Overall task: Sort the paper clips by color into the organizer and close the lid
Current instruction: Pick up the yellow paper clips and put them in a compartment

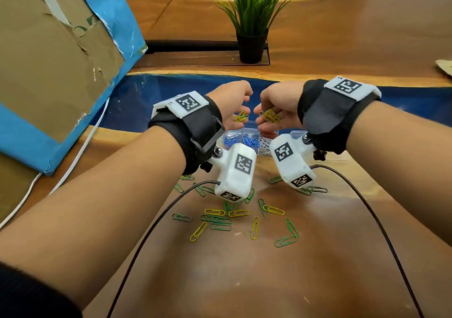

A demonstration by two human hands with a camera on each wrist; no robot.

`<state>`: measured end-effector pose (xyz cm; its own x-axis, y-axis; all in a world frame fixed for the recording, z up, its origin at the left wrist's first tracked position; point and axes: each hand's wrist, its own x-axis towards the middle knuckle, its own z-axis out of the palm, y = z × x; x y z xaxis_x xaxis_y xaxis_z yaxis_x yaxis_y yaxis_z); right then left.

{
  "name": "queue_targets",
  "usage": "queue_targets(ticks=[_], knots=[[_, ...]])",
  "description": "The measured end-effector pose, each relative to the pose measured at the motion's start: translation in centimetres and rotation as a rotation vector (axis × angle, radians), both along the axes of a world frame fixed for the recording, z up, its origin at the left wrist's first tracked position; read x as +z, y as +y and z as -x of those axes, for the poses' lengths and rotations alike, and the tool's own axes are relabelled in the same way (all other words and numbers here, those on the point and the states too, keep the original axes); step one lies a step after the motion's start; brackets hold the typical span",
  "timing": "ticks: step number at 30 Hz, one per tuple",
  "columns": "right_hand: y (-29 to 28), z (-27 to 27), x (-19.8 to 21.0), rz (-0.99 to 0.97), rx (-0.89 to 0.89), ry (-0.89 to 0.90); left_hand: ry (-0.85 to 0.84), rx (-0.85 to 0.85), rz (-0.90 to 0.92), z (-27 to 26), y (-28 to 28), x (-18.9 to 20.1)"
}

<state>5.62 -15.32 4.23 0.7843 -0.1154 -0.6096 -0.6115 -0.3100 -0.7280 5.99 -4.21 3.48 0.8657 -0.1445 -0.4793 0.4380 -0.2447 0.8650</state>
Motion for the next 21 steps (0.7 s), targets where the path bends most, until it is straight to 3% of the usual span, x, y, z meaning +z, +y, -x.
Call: queue_targets(ticks=[11, 17, 21], knots=[[0.4, 0.9, 0.1, 0.041, 0.064, -0.064, -0.087, -0.005, 0.022, 0.8, 0.8, -0.6], [0.2, 2.0, -0.5, 0.199, 0.174, -0.154, -0.248, -0.210, -0.260, 1.6, 3.1, -0.7], [0.4, 2.7, -0.6, 0.452, 0.343, -0.272, -0.388, -0.408, -0.613, 2.5, 4.6, -1.3]])
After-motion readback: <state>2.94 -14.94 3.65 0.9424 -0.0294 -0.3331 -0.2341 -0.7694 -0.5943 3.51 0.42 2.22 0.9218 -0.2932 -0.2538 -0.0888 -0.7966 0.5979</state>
